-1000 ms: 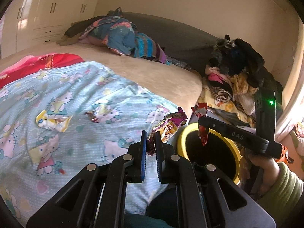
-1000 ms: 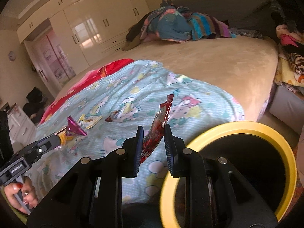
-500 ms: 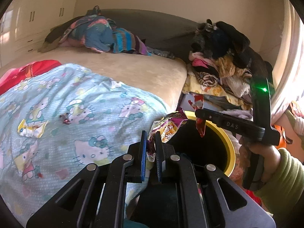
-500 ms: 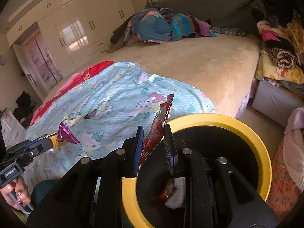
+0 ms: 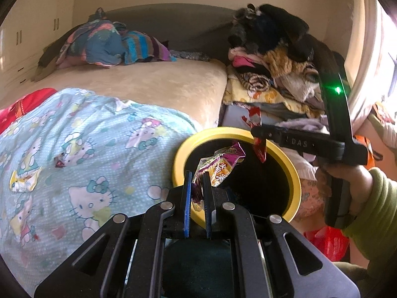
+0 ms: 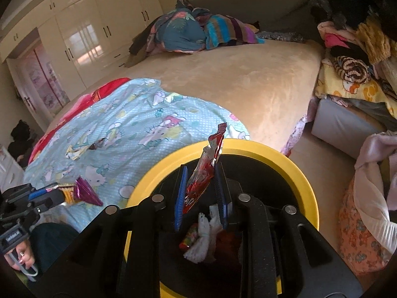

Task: Collect trash
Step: 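Carry the pink wrapper and red packet over the yellow bin, then open both tools to drop the wrapper and packet into the bin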

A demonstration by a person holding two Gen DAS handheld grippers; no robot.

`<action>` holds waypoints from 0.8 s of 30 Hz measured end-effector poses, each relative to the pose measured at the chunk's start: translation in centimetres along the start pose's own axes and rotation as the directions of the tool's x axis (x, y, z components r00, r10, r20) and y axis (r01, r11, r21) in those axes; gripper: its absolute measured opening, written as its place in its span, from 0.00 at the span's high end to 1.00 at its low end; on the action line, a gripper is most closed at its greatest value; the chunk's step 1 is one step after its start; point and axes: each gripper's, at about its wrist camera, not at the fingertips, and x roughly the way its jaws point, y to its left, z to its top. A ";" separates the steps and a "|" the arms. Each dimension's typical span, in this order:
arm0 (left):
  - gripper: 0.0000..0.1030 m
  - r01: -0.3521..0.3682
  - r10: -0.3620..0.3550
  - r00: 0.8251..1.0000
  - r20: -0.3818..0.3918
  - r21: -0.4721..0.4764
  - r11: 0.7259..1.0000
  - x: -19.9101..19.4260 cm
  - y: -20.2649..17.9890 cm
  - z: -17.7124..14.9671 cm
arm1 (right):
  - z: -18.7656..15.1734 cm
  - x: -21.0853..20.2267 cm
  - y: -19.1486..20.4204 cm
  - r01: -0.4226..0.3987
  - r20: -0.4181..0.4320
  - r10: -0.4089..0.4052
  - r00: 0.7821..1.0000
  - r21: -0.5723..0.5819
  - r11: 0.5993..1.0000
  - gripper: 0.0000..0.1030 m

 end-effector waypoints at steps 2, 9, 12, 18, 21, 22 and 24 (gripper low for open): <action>0.91 0.005 -0.005 1.000 -0.015 0.021 1.000 0.7 -0.7 -0.1 | -0.1 -0.1 -0.3 0.001 -0.002 -0.001 1.000 0.003 1.000 0.84; 0.91 0.033 -0.029 0.998 -0.054 0.076 0.997 2.6 -3.0 -0.3 | -0.7 -0.4 -2.0 0.015 -0.011 -0.015 1.000 0.023 1.000 0.83; 0.91 0.039 -0.032 0.996 -0.079 0.088 0.995 3.6 -3.6 -0.4 | -0.9 -0.4 -2.9 0.023 -0.014 -0.022 1.000 0.040 0.999 0.83; 0.91 0.059 -0.047 0.990 -0.135 0.092 0.994 5.6 -4.6 -0.7 | -1.1 -0.6 -4.2 0.029 -0.009 -0.028 1.000 0.074 0.997 0.81; 0.90 0.070 -0.055 0.989 -0.140 0.103 0.992 6.4 -5.2 -0.5 | -1.3 -0.6 -4.7 0.030 -0.008 -0.029 1.000 0.090 0.995 0.74; 0.84 0.068 -0.053 0.989 -0.140 0.101 0.993 6.6 -5.2 -0.4 | -1.3 -0.6 -4.9 0.028 -0.008 -0.027 1.000 0.097 0.995 0.73; 0.50 0.069 -0.058 0.989 -0.137 0.073 0.995 6.8 -4.8 -0.3 | -1.4 -0.6 -5.2 0.021 -0.009 -0.020 1.000 0.112 0.993 0.63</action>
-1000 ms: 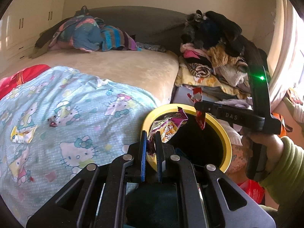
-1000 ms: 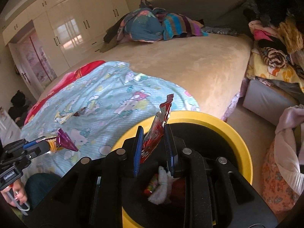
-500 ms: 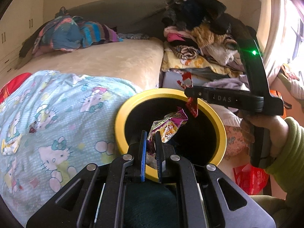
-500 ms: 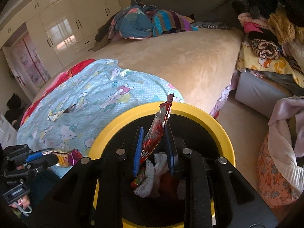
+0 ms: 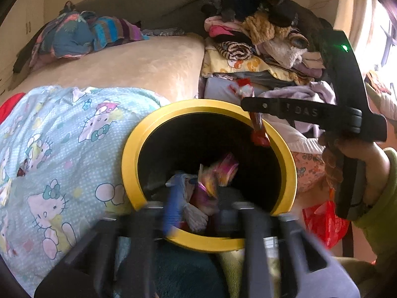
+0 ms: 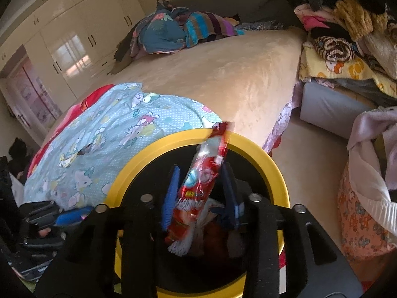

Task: Collect trash
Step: 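Open both tools to drop the wrapper and packet into the bin, then move both open tools back over the remaining wrappers on the bedspread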

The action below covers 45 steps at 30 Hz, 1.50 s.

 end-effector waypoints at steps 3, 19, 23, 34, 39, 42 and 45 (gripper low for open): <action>0.30 0.029 -0.028 1.000 0.013 -0.039 0.999 -0.3 0.6 -0.1 | 0.0 -0.1 -0.2 0.011 0.010 -0.011 1.000 0.007 1.000 0.54; 0.06 -0.106 0.137 0.981 0.138 -0.209 0.972 -5.6 5.8 -0.3 | -0.2 -0.6 4.4 0.005 0.067 0.003 0.998 -0.108 0.994 0.36; 0.06 -0.135 0.179 0.969 0.173 -0.238 0.962 -7.2 7.1 -0.2 | -0.2 -0.8 6.3 -0.018 0.075 0.028 0.997 -0.139 0.990 0.33; 0.06 -0.212 0.319 0.919 0.233 -0.391 0.896 -11.7 12.4 -1.1 | -0.1 -0.7 12.4 -0.088 0.084 0.110 0.990 -0.233 0.968 0.30; 0.06 -0.236 0.373 0.895 0.245 -0.450 0.862 -13.4 14.6 -1.9 | -0.2 0.1 15.1 -0.126 0.066 0.148 0.987 -0.267 0.955 0.29; 0.06 -0.252 0.405 0.881 0.245 -0.482 0.839 -14.4 16.0 -2.4 | -0.5 0.9 16.8 -0.145 0.045 0.165 0.985 -0.291 0.946 0.29; 0.06 -0.262 0.430 0.871 0.236 -0.518 0.814 -15.1 17.5 -3.2 | -0.6 1.7 18.3 -0.163 0.028 0.180 0.983 -0.309 0.937 0.29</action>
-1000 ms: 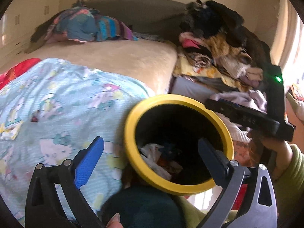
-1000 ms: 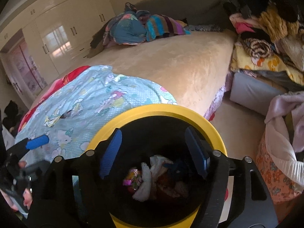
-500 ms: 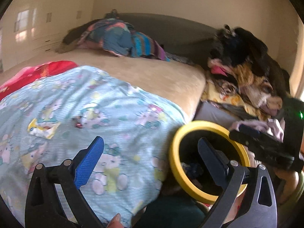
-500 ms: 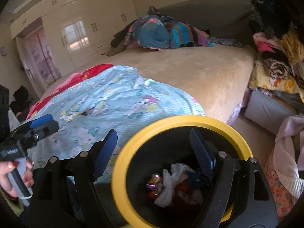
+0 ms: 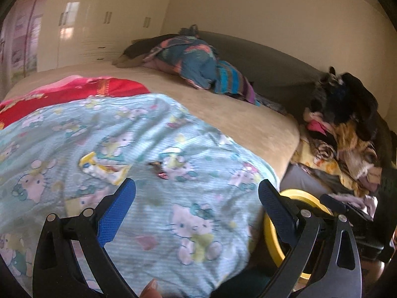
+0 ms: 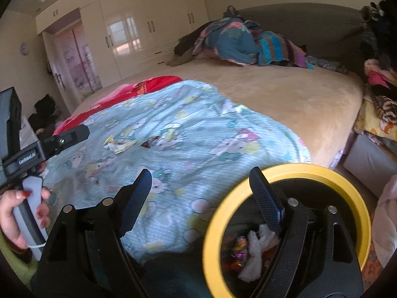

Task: Collect trash
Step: 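Move both open tools back over the remaining wrappers on the bedspread, then grasp the yellow-white wrapper with the left tool while the right tool grasps the brown candy bar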

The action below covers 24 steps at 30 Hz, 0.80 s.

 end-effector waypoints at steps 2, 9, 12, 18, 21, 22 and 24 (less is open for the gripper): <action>0.06 -0.023 0.023 1.000 0.003 -0.031 0.999 0.0 1.3 0.1 | 0.4 0.9 1.0 -0.013 -0.009 0.013 1.000 -0.016 1.000 0.29; 0.06 -0.103 0.104 0.995 0.002 -0.117 0.988 0.2 5.9 0.1 | 1.6 4.3 3.8 -0.058 -0.036 0.056 0.998 -0.044 0.997 0.29; 0.06 -0.125 0.126 0.992 -0.006 -0.145 0.982 0.4 7.7 0.0 | 2.2 6.4 4.9 -0.077 -0.047 0.075 0.996 -0.054 0.996 0.29; 0.06 -0.155 0.152 0.988 -0.033 -0.202 0.967 1.6 11.2 -0.4 | 3.4 11.1 7.0 -0.116 -0.085 0.110 0.990 -0.066 0.991 0.29; 0.07 -0.158 0.150 0.987 -0.050 -0.236 0.959 2.4 12.6 -0.7 | 4.1 13.7 8.0 -0.133 -0.111 0.125 0.986 -0.061 0.989 0.31; 0.07 -0.154 0.144 0.988 -0.058 -0.256 0.954 2.8 13.3 -0.7 | 4.2 14.5 8.2 -0.137 -0.121 0.129 0.984 -0.059 0.989 0.32; 0.08 -0.149 0.135 0.989 -0.068 -0.283 0.948 3.5 14.1 -0.9 | 4.6 16.3 8.6 -0.141 -0.143 0.132 0.981 -0.054 0.989 0.35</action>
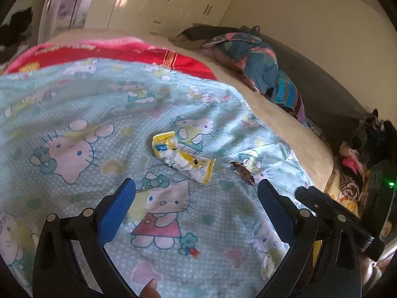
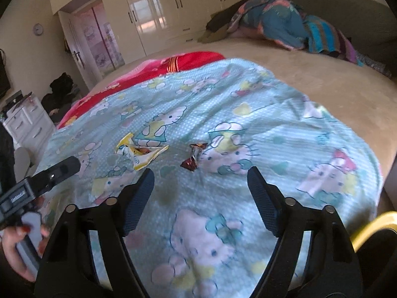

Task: Collect trash
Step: 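Grasp the yellow-white wrapper with the left tool while the right tool grasps the brown candy bar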

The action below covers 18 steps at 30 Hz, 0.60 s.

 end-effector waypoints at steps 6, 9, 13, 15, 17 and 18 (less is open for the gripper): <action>0.24 0.023 -0.030 0.998 -0.063 -0.107 0.994 3.3 2.1 0.4 | 1.2 4.8 0.0 -0.009 -0.065 0.012 0.998 0.042 0.999 0.44; 0.29 0.034 -0.047 0.995 -0.086 -0.146 0.989 4.7 2.7 0.6 | 1.6 6.8 0.4 -0.015 -0.094 0.020 0.995 0.048 0.999 0.47; 0.33 0.052 -0.077 0.989 -0.123 -0.199 0.979 6.9 3.3 0.6 | 1.7 9.0 0.7 0.001 -0.138 0.004 0.990 0.035 0.999 0.57; 0.33 0.060 -0.090 0.987 -0.133 -0.212 0.975 7.7 3.3 0.6 | 1.5 9.9 0.5 0.009 -0.153 -0.003 0.988 0.038 0.999 0.63; 0.33 0.068 -0.104 0.983 -0.151 -0.226 0.972 8.7 3.3 0.4 | 1.3 10.4 0.3 0.011 -0.169 -0.003 0.986 0.043 0.999 0.71; 0.33 0.073 -0.111 0.981 -0.157 -0.232 0.970 9.2 3.2 0.3 | 1.1 10.8 0.2 0.010 -0.179 -0.002 0.984 0.047 0.999 0.79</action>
